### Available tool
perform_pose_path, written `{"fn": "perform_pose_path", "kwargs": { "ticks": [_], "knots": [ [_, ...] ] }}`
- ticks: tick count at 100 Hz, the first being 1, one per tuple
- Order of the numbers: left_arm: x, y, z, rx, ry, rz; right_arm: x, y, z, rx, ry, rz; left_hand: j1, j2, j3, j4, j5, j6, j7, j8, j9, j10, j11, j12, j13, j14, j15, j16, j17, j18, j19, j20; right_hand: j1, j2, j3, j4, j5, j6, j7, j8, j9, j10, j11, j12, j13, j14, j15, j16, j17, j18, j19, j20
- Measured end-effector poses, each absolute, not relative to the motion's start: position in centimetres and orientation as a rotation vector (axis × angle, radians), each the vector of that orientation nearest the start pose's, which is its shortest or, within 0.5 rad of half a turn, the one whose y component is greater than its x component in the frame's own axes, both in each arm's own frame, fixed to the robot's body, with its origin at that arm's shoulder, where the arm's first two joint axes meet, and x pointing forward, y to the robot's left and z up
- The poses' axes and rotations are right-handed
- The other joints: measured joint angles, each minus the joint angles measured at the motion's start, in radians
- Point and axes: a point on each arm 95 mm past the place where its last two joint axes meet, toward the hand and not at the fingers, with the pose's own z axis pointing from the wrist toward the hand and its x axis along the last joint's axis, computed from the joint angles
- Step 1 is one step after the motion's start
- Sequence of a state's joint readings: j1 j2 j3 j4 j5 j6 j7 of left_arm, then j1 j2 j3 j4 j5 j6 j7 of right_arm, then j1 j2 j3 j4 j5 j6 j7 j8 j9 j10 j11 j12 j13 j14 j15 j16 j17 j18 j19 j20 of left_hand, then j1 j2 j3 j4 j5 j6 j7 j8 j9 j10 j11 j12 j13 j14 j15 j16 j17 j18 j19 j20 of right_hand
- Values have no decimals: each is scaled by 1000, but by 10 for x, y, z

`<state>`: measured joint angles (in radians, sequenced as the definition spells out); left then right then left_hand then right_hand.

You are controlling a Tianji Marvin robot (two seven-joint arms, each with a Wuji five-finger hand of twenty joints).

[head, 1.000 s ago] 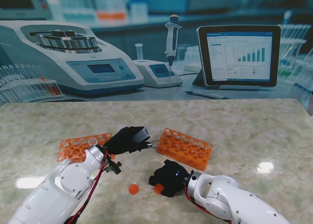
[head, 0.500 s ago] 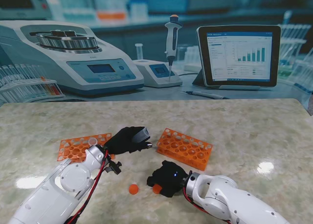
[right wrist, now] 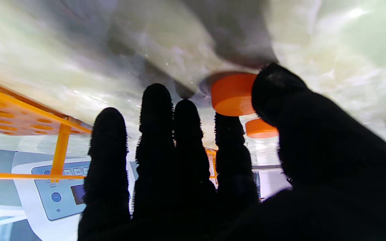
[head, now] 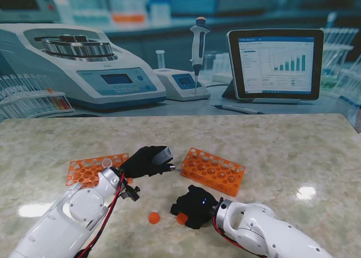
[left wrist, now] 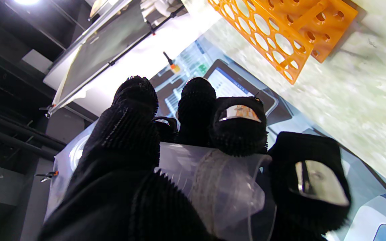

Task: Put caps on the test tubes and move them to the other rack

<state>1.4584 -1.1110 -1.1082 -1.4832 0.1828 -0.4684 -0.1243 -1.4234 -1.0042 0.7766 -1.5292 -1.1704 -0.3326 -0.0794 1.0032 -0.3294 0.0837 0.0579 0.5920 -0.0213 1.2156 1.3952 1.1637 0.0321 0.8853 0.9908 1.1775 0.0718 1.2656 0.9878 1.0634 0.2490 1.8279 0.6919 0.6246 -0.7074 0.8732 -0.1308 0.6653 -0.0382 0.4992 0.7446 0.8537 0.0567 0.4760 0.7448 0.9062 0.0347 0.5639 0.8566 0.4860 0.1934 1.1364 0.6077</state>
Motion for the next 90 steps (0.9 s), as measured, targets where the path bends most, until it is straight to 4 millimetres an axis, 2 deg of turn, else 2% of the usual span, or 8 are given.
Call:
{"fn": "perform_pose_path", "kwargs": {
  "ticks": [38, 71, 79, 90],
  "knots": [
    [402, -47, -316, -1605, 1386, -2400, 329, 109, -381, 602, 2177, 1681, 0, 0, 0, 0, 0, 0, 0, 0, 0, 0, 0, 0, 0, 0, 0, 0, 0, 0, 0, 0, -36, 12, -22, 1, 4, 5, -26, 0, -21, 11, -19, -22, -7, 0, -18, -2, -5, 0, -8, 0],
    [401, -47, -316, -1605, 1384, -2400, 327, 112, -383, 609, 2162, 1694, 0, 0, 0, 0, 0, 0, 0, 0, 0, -1, 0, 0, 0, 0, 0, -1, 0, 0, 0, 0, -36, 12, -22, 8, 15, -1, -3, 19, -16, 11, 12, -20, 6, 0, -16, -11, 31, -1, -7, 1],
    [401, -47, -316, -1604, 1384, -2400, 327, 113, -384, 612, 2161, 1695, 0, 0, 0, 0, 0, 0, 0, 0, 0, -1, 0, 0, 0, 0, 0, -1, 0, 0, 0, 0, -33, 12, -22, 8, 17, -1, 7, 30, -13, 11, 20, -12, 16, 0, -15, -11, 45, -8, -6, 1],
    [401, -47, -316, -1604, 1384, -2400, 328, 114, -384, 616, 2161, 1696, 0, 0, 0, 0, 0, 0, 0, 0, 0, -1, 0, 0, 0, 0, 0, -1, 0, 0, 0, 0, 13, 15, -21, 8, 24, -6, 18, 40, -6, 11, 35, -8, 27, 0, -6, -5, 59, -11, 3, 10]
  ]
}}
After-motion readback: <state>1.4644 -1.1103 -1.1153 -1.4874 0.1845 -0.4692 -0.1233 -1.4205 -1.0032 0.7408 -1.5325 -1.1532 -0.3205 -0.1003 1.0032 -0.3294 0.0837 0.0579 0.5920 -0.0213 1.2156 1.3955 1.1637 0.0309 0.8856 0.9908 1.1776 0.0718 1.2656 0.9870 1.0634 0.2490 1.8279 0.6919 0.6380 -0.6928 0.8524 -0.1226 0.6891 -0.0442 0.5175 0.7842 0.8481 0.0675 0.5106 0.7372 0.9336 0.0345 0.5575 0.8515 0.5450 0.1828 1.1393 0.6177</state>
